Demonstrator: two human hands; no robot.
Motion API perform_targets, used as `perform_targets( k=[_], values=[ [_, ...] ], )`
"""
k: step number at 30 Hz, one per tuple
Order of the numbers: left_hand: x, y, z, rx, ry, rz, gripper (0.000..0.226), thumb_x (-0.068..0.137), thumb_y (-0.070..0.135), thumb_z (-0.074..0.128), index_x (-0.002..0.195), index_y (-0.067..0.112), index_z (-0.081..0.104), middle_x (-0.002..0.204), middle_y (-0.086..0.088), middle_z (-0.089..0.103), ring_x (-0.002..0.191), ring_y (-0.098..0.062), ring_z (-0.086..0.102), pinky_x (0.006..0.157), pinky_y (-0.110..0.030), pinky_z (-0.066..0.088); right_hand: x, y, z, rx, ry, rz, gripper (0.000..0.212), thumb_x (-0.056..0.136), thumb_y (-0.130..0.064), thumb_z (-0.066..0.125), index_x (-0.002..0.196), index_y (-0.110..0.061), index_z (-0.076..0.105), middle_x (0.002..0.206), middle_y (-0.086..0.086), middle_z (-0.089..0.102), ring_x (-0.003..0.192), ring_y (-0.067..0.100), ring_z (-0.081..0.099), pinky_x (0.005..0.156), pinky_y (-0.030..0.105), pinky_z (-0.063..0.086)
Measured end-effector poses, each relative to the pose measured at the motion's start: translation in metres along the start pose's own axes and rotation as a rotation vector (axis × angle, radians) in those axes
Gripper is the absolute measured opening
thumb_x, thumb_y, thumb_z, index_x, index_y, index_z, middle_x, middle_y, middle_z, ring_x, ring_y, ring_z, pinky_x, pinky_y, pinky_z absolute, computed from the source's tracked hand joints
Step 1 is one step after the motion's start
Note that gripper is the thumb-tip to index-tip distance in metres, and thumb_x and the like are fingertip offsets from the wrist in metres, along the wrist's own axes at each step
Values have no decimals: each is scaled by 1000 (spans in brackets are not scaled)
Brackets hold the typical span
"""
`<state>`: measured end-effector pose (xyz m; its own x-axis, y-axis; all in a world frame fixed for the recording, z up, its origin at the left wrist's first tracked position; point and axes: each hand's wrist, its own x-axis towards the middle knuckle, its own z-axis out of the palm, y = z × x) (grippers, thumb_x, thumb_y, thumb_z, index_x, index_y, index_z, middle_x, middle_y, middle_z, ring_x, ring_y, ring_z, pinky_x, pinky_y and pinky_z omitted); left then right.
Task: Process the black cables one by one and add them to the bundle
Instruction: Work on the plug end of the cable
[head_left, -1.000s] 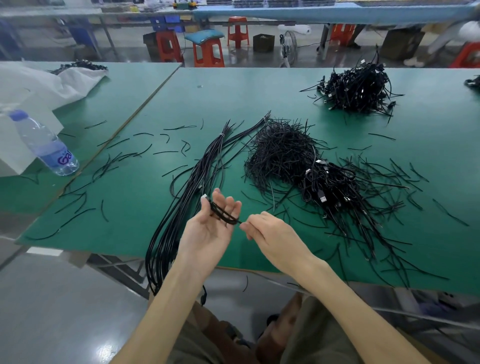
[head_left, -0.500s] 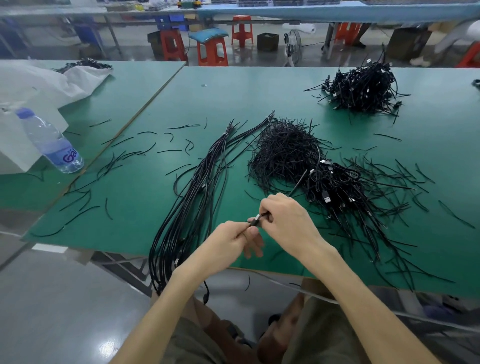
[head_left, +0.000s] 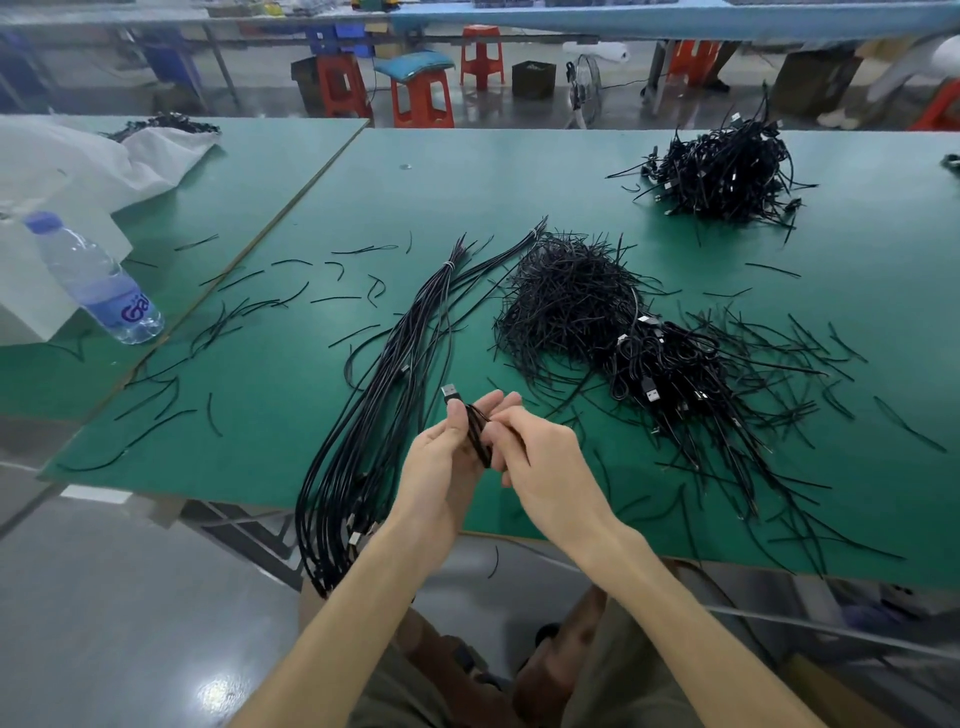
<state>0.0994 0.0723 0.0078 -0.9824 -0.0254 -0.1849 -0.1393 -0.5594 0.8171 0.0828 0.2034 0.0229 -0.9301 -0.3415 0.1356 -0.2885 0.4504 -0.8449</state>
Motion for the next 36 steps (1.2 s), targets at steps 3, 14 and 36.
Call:
perform_targets(
  k=[3, 14, 36],
  values=[
    [4, 0, 2, -197, -23, -44, 54, 106, 41, 35, 139, 2, 53, 138, -10, 65, 130, -23, 61, 92, -30, 56, -3, 0, 2, -41, 14, -18, 20, 106, -28, 49, 98, -18, 65, 79, -12, 59, 70, 11, 57, 72, 43, 53],
    [7, 13, 1, -587, 84, -120, 41, 111, 35, 39, 78, 18, 57, 56, 11, 39, 49, -10, 35, 58, -23, 42, -10, 6, 0, -529, -45, -41, 54, 98, -61, 27, 92, -14, 52, 85, -1, 61, 73, 24, 57, 68, 40, 50],
    [-9, 12, 5, 484, -31, 195, 35, 106, 24, 49, 94, -5, 66, 88, -17, 72, 91, -27, 72, 87, -32, 57, -7, 22, 6, -19, 114, -36, 35, 93, -27, 72, 127, -21, 65, 111, -11, 65, 100, 5, 62, 89, 28, 54]
  ],
)
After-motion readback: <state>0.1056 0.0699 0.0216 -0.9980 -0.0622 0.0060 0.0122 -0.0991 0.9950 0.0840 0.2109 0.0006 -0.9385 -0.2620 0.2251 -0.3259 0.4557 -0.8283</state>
